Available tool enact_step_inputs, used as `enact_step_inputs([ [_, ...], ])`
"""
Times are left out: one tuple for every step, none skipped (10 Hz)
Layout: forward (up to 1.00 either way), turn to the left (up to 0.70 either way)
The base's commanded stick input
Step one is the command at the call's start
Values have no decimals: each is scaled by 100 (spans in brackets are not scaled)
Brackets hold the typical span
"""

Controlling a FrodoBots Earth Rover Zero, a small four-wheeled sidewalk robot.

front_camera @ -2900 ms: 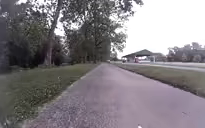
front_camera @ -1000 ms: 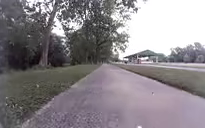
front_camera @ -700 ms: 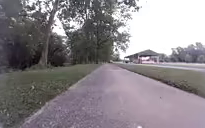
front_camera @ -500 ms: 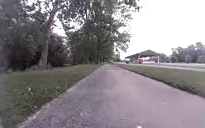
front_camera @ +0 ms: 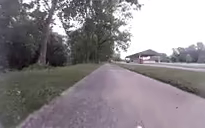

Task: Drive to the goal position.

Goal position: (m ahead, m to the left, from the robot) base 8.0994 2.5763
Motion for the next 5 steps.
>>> enact_step_inputs([
  [70, -10],
  [70, -6],
  [70, -2],
  [70, 0],
  [70, 0],
])
